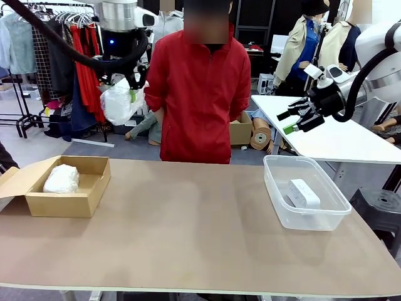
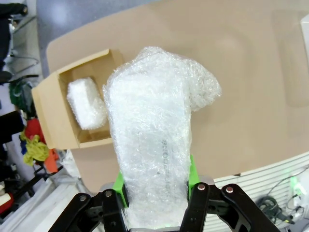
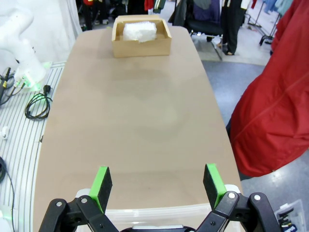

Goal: Separate and place wrapped and unwrapped clocks.
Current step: If the picked Digital clock is wrapped, place it in the Package Box ; if not, place it in the Organizing box.

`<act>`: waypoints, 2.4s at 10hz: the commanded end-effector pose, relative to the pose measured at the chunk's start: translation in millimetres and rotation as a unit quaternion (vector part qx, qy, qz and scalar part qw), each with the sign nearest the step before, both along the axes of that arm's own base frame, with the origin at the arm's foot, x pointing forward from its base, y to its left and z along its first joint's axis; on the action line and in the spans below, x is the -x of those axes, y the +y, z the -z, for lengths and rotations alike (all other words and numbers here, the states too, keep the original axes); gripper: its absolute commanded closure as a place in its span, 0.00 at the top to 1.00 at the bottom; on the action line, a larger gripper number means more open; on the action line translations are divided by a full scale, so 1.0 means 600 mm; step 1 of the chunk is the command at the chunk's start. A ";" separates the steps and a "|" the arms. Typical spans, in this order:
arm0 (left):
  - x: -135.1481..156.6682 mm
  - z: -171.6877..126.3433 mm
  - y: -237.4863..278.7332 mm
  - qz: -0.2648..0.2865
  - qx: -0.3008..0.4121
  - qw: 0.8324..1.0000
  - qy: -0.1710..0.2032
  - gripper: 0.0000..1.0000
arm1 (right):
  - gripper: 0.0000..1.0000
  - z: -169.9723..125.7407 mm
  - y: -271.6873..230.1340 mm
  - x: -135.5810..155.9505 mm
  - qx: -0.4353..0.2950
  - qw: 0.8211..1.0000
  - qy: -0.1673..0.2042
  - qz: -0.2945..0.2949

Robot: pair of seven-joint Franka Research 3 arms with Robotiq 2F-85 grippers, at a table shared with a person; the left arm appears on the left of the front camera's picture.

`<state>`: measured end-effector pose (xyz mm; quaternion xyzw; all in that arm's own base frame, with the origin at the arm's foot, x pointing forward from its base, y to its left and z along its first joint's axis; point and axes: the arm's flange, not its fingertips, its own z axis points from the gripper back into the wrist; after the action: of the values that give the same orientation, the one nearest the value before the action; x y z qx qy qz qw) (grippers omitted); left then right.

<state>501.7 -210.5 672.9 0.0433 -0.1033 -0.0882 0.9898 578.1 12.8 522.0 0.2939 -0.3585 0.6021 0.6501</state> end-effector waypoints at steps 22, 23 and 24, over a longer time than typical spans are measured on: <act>-0.126 0.349 0.233 -0.097 0.030 0.995 -0.004 0.00 | 1.00 -0.004 0.001 0.001 -0.001 1.000 -0.008 -0.001; -0.147 0.366 0.248 -0.097 0.024 0.995 -0.021 0.00 | 1.00 -0.004 0.001 0.001 -0.001 1.000 -0.008 -0.001; -0.156 0.378 0.255 -0.105 0.021 0.994 -0.025 0.00 | 1.00 -0.004 0.001 0.001 -0.001 1.000 -0.008 -0.001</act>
<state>590.7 -62.4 444.4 0.0239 -0.1073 0.0144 0.9938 578.1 12.8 522.2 0.2938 -0.3586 0.6021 0.6500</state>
